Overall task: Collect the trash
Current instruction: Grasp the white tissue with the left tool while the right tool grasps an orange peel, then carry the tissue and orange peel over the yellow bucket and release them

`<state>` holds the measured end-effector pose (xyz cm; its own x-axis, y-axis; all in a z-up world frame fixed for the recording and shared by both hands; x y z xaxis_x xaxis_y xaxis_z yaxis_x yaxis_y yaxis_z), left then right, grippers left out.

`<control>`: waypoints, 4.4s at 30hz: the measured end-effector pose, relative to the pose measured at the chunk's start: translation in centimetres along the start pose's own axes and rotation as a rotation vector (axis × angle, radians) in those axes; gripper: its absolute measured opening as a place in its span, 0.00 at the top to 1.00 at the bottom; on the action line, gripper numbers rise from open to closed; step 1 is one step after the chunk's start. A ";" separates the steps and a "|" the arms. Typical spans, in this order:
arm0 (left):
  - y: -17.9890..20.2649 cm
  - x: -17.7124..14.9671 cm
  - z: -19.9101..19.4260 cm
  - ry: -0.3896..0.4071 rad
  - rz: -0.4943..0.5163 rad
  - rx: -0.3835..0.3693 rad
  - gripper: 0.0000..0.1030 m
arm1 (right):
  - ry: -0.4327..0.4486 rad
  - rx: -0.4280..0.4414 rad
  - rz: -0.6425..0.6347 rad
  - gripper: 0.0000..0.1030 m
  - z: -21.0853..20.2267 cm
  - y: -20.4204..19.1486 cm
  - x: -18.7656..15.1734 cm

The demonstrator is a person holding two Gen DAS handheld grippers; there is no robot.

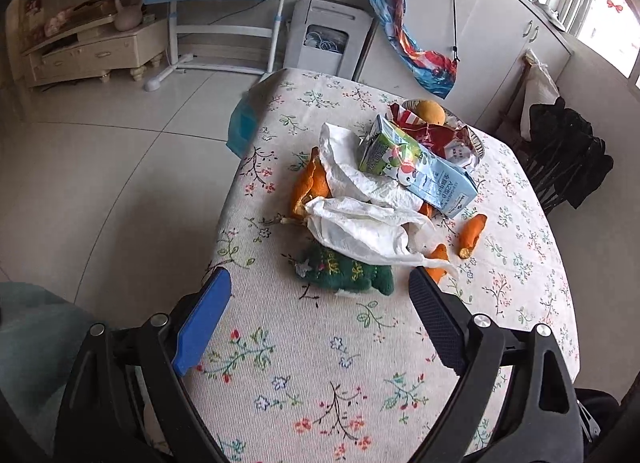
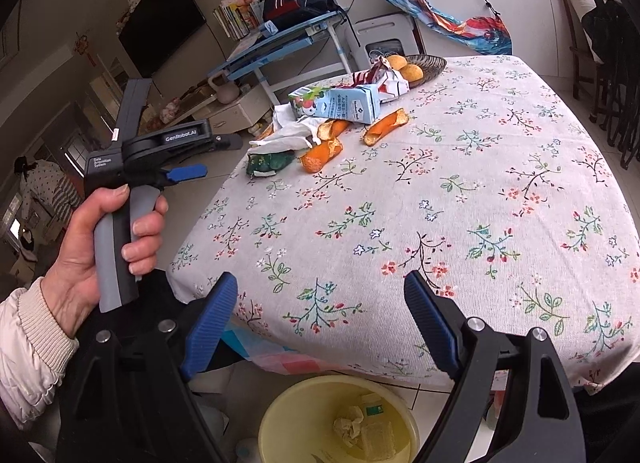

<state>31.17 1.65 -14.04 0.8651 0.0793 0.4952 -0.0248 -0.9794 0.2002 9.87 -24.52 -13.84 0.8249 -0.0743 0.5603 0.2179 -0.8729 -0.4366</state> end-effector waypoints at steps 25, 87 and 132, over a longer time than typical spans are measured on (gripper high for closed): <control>3.0 3.4 0.7 -0.046 0.008 -0.316 0.95 | -0.061 0.028 0.006 0.20 2.5 -0.6 0.9; 6.6 -10.5 -12.7 0.249 0.316 0.012 0.93 | 0.076 0.110 -0.011 0.81 -2.1 -3.9 0.8; 9.2 -16.9 -21.1 0.343 0.387 -0.009 0.93 | 0.014 0.130 -0.032 0.64 -5.9 -5.7 -7.8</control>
<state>5.79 -4.78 -2.75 0.5780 -0.2309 0.7827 -0.3161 -0.9476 -0.0461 -0.93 -21.81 -11.58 0.8096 -0.0549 0.5844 0.3104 -0.8050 -0.5056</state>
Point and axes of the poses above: each gripper's, at about its wrist camera, not at the fingertips, and z roughly the way its jaws point, y to its right, x to its top, the point moved 5 cm from there along z, roughly the way its jaws point, and after that the axes turned 5 degrees about -y, right-handed, at the moved point
